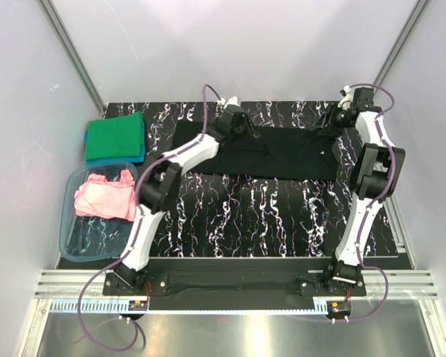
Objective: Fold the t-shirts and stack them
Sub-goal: Fold the tshirt
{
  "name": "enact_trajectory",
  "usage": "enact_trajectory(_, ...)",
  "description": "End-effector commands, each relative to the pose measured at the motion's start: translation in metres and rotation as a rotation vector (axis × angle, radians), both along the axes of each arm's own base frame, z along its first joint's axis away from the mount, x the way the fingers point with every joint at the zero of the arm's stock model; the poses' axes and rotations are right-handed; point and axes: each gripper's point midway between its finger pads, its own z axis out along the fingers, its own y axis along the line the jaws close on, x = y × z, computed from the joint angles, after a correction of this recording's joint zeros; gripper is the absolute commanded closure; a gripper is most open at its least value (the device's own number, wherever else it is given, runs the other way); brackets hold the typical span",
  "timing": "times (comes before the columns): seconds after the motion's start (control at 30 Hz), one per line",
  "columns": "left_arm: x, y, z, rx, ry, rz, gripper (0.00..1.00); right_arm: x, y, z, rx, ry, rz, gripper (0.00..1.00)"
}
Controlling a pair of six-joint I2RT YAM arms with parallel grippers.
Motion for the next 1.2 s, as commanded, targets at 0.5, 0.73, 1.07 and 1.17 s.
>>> enact_trajectory(0.5, -0.089, 0.209, -0.008, 0.346, 0.166, 0.135, 0.64, -0.092, 0.033, -0.068, 0.048, 0.278, -0.225, 0.95)
enact_trajectory(0.73, -0.080, 0.245, -0.047, 0.379, 0.251, 0.237, 0.68, -0.103, 0.019, -0.079, -0.058, 0.297, -0.212, 0.94)
enact_trajectory(1.07, -0.081, 0.278, -0.061, 0.436, 0.263, 0.365, 0.69, -0.096, 0.028, -0.070, -0.003, 0.256, -0.180, 0.94)
enact_trajectory(1.17, -0.081, 0.287, -0.062, 0.445, 0.262, 0.395, 0.69, -0.095, 0.027, -0.068, -0.004, 0.250, -0.179, 0.94)
